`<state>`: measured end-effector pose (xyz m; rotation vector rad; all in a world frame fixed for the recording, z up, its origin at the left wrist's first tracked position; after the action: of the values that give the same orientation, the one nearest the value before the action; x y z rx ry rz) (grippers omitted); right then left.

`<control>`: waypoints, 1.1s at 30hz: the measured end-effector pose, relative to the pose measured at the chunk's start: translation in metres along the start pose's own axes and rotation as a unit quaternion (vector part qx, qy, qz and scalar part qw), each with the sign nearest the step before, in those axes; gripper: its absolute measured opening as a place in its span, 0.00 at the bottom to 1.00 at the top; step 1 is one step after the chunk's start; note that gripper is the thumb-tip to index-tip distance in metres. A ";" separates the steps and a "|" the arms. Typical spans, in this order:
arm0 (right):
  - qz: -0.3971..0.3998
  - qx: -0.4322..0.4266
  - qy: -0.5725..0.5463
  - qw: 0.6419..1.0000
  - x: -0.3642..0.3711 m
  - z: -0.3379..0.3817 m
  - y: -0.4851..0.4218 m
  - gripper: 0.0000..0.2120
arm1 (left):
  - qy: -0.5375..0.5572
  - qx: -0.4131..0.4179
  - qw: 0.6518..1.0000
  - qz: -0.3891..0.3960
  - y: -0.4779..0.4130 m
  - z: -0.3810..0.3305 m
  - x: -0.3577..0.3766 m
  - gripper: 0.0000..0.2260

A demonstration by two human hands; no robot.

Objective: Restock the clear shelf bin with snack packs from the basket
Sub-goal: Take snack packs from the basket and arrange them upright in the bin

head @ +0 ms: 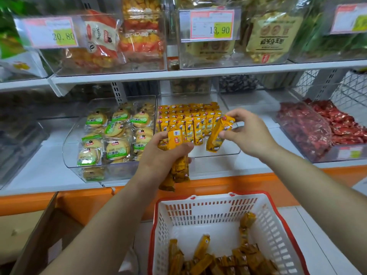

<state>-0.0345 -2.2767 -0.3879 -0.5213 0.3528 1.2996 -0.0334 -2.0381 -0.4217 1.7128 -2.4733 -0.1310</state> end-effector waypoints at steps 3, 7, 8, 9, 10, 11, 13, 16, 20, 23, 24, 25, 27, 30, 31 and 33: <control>0.015 0.001 0.109 0.994 0.018 -0.008 -0.045 0.19 | 0.007 0.009 1.000 -0.004 -0.004 -0.004 -0.011 0.18; 0.011 0.015 0.194 0.981 0.043 -0.026 -0.093 0.18 | 0.006 0.015 1.000 -0.025 -0.007 -0.008 -0.025 0.18; 0.000 0.019 0.207 0.978 0.047 -0.031 -0.101 0.18 | 0.009 0.016 0.999 -0.027 -0.008 -0.009 -0.027 0.18; -0.011 0.027 0.218 0.975 0.051 -0.037 -0.108 0.17 | 0.018 0.019 0.999 -0.027 -0.009 -0.010 -0.028 0.17; -0.018 0.037 0.224 0.974 0.055 -0.044 -0.115 0.17 | 0.028 0.022 0.999 -0.025 -0.010 -0.011 -0.028 0.17; -0.019 0.050 0.220 0.974 0.059 -0.052 -0.120 0.18 | 0.035 0.024 0.999 -0.022 -0.011 -0.012 -0.028 0.16; -0.005 0.079 0.187 0.979 0.068 -0.070 -0.128 0.18 | 0.039 0.029 0.999 -0.015 -0.011 -0.012 -0.029 0.16; -0.008 0.101 0.123 0.987 0.074 -0.086 -0.128 0.16 | 0.038 0.029 0.999 -0.013 -0.013 -0.011 -0.033 0.18; -0.033 0.105 0.117 0.987 0.072 -0.085 -0.119 0.15 | 0.045 0.021 0.999 -0.013 -0.014 -0.008 -0.033 0.19; -0.009 0.101 0.143 0.985 0.071 -0.070 -0.105 0.18 | 0.060 0.015 0.998 -0.010 -0.013 -0.006 -0.031 0.20; -0.006 0.089 0.151 0.985 0.068 -0.060 -0.096 0.21 | 0.067 0.013 0.998 -0.010 -0.013 -0.005 -0.031 0.20; -0.007 0.077 0.148 0.986 0.063 -0.048 -0.084 0.24 | 0.072 0.009 0.997 -0.010 -0.013 -0.004 -0.031 0.20; 0.006 0.050 0.101 0.994 0.054 -0.026 -0.053 0.22 | 0.083 -0.002 0.996 -0.009 -0.013 0.001 -0.028 0.20; 0.108 0.041 -0.054 0.992 0.057 0.001 0.010 0.11 | 0.111 -0.029 0.993 0.000 -0.013 0.010 -0.015 0.19; 0.143 0.050 -0.101 0.983 0.061 0.008 0.032 0.10 | 0.121 -0.036 0.992 0.005 -0.012 0.013 -0.009 0.18; 0.175 0.077 -0.178 0.965 0.067 0.015 0.067 0.11 | 0.129 -0.046 0.990 0.017 -0.009 0.018 0.004 0.15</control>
<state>-0.0836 -2.2018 -0.4222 -0.0857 0.2476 1.6589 -0.0290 -2.0448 -0.4406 1.5414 -2.2713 -0.0178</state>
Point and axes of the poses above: each hand's wrist, its own y-axis away from the middle knuckle, its own x-axis out of the palm, z = x × y, the point moved 9 cm from there along -y, towards the middle knuckle, and after that the axes turned 6 degrees about z, right-handed, at the moved point
